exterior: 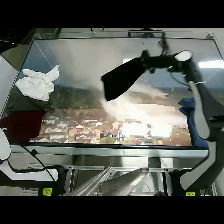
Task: Fold the shirts.
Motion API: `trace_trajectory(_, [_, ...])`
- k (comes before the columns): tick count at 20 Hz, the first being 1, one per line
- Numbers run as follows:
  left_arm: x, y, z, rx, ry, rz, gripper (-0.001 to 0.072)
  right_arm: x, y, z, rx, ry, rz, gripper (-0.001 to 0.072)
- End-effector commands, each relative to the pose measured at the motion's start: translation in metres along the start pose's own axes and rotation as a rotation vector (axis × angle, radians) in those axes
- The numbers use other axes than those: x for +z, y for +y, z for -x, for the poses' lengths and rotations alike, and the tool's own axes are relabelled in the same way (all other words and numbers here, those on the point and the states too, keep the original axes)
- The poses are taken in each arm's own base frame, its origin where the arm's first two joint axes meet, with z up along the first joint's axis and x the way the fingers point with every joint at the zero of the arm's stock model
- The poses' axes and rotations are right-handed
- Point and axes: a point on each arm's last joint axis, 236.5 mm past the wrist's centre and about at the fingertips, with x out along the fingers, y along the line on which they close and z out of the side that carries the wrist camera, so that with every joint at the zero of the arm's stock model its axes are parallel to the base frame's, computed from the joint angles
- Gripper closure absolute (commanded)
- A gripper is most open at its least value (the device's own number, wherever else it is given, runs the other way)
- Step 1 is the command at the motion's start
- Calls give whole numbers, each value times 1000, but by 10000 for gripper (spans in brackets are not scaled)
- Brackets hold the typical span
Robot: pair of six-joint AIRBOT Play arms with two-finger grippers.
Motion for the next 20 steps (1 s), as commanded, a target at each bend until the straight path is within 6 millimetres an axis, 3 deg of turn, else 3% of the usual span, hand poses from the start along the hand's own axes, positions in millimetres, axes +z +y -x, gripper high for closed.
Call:
trace_trajectory(1, [-6, -4, 0, -15, 24, 0, 692, 68, -3, 119, -181, -265, -84, 694])
trace_trajectory(3, [-10, -7, 1, -27, 43, 2, 692, 80, -29, 198, -369, -370, -128, 695])
trace_trajectory(5, [-15, -10, 1, -41, 64, 2, 692, 72, -63, 271, -543, -414, -212, 695])
trace_trajectory(8, [-20, -13, 2, -54, 85, 2, 692, 25, -120, 352, -823, -340, -357, 696])
trace_trajectory(10, [-20, -13, 2, -55, 86, 2, 692, -14, -149, 390, -1022, -275, -437, 696])
trace_trajectory(12, [-20, -13, 2, -55, 87, 2, 692, -56, -170, 412, -1168, -190, -487, 696])
trace_trajectory(16, [-21, -13, 2, -56, 87, 2, 692, -138, -207, 423, -1338, 76, -629, 694])
trace_trajectory(20, [-25, -15, 2, -66, 104, 4, 692, -186, -240, 422, -1425, 252, -707, 681])
